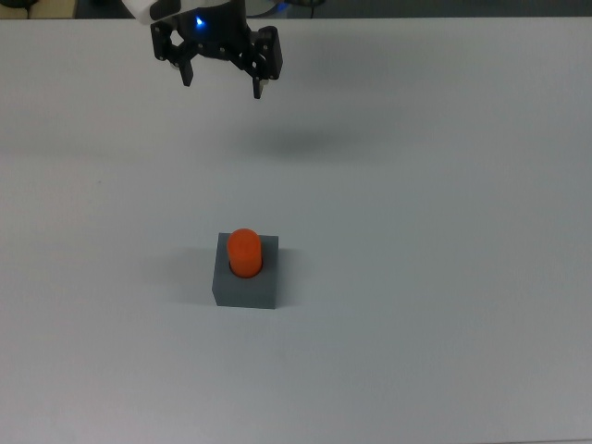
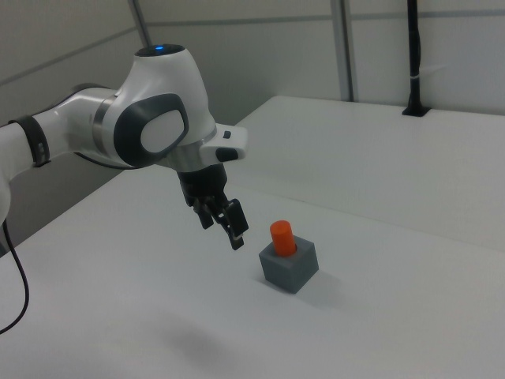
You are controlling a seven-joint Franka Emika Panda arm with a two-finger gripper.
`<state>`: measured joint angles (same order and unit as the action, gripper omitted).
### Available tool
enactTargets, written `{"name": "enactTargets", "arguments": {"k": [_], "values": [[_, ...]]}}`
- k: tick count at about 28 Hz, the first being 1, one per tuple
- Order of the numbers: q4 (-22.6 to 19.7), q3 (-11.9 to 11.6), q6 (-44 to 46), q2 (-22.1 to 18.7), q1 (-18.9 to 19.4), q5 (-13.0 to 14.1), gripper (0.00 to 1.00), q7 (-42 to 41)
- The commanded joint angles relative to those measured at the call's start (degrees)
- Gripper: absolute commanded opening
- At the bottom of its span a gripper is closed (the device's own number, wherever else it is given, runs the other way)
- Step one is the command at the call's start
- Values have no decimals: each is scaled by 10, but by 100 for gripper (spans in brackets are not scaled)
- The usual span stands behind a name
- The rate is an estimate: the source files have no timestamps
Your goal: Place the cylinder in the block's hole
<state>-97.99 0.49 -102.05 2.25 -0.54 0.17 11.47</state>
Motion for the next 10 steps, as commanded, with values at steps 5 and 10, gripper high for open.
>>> {"name": "enactTargets", "arguments": {"k": [5, 10], "values": [[-16, 10, -9, -13, -10, -11, 100, -43], [-16, 9, -10, -11, -10, -11, 100, -65]]}}
